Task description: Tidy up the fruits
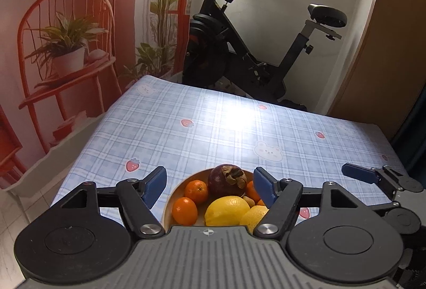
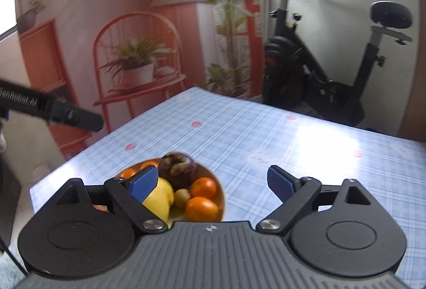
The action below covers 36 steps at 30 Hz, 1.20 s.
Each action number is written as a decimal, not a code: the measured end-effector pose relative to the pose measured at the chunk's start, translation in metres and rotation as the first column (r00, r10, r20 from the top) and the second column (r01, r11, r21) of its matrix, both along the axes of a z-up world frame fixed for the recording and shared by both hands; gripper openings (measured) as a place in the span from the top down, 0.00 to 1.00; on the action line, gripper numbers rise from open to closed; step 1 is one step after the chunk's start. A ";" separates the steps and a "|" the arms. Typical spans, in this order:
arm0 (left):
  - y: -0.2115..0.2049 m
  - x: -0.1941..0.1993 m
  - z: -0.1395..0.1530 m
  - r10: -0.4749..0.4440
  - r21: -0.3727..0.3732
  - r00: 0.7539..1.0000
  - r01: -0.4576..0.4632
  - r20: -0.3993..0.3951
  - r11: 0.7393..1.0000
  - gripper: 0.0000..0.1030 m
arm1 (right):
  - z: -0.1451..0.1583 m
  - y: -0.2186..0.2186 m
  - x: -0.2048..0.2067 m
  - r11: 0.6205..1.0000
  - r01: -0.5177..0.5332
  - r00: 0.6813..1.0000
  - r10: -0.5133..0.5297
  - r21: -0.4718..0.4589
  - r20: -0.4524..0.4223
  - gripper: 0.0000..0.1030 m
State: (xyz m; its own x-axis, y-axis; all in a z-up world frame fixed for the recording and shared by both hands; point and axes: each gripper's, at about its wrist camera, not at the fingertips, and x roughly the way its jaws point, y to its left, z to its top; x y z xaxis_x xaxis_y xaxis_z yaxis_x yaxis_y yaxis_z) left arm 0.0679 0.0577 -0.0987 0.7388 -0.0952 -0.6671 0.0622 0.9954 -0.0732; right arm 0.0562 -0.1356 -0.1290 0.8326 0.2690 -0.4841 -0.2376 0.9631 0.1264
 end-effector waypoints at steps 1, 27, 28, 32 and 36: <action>0.000 -0.002 0.002 0.009 -0.003 1.000 -0.009 0.007 1.000 0.26 | 0.005 -0.002 -0.003 1.000 0.014 1.000 -0.014 -0.002 0.004 0.11; -0.040 -0.062 0.069 0.011 0.100 0.978 -0.032 0.208 0.994 0.17 | 0.083 -0.023 -0.053 0.969 0.244 0.969 -0.243 -0.028 0.034 0.00; -0.040 -0.062 0.069 0.009 0.096 0.978 -0.029 0.206 0.995 0.17 | 0.084 -0.021 -0.054 0.969 0.245 0.969 -0.244 -0.032 0.036 0.00; -0.039 -0.062 0.068 0.016 0.083 0.980 -0.033 0.198 0.996 0.17 | 0.087 -0.020 -0.057 0.968 0.246 0.968 -0.244 -0.043 0.049 0.00; -0.038 -0.061 0.070 0.022 0.086 0.979 -0.040 0.202 0.995 0.17 | 0.090 -0.021 -0.058 0.968 0.249 0.968 -0.247 -0.041 0.052 0.00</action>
State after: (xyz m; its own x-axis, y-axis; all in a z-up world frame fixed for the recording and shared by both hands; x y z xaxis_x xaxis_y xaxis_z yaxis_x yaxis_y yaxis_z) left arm 0.0064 0.0199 -0.0288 0.8603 -0.0171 -0.5094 0.0360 0.9990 0.0272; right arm -0.0023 -0.1567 -0.0394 0.8924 0.0292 -0.4504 0.0050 0.9972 0.0745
